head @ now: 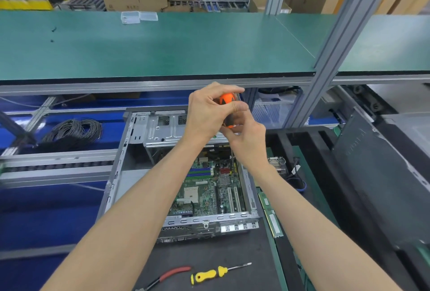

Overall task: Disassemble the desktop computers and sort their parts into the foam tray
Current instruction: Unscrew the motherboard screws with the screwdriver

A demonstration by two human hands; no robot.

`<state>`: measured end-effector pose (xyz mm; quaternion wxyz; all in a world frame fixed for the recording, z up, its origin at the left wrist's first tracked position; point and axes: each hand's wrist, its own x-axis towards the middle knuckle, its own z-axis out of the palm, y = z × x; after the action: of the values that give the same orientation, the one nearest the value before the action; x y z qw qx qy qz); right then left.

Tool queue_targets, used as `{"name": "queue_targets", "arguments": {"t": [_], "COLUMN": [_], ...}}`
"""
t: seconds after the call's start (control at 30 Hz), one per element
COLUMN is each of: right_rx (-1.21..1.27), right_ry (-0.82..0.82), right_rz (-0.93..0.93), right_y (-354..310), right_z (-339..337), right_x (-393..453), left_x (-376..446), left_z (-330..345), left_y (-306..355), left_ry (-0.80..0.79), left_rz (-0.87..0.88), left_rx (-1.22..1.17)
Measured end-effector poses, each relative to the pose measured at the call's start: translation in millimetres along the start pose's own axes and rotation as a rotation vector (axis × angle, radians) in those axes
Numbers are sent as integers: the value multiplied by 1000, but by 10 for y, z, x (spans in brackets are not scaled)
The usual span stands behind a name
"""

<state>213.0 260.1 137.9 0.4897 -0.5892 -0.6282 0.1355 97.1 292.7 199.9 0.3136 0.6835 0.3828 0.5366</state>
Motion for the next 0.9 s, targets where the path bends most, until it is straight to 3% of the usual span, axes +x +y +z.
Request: {"name": "queue_targets", "arguments": {"t": [0.07, 0.2, 0.33, 0.5, 0.7, 0.9], "right_rx": [6, 82, 103, 144, 155, 243], "right_ry": [46, 19, -96, -8, -47, -100], "right_rz": [-42, 1, 43, 99, 103, 164], "right_y": [-16, 1, -21, -114, -124, -173], "right_z": [24, -11, -24, -13, -58, -110], "right_x": [-29, -20, 13, 30, 28, 21], "left_x": [-7, -41, 17, 62, -1, 50], "left_z": [-4, -93, -117, -68, -145, -87], "left_y": [-14, -23, -10, -33, -55, -21], "left_ry": [0, -156, -110, -34, -189, -96], "left_rz": [-6, 37, 13, -15, 37, -38], "left_rx": [3, -37, -35, 17, -67, -48]}}
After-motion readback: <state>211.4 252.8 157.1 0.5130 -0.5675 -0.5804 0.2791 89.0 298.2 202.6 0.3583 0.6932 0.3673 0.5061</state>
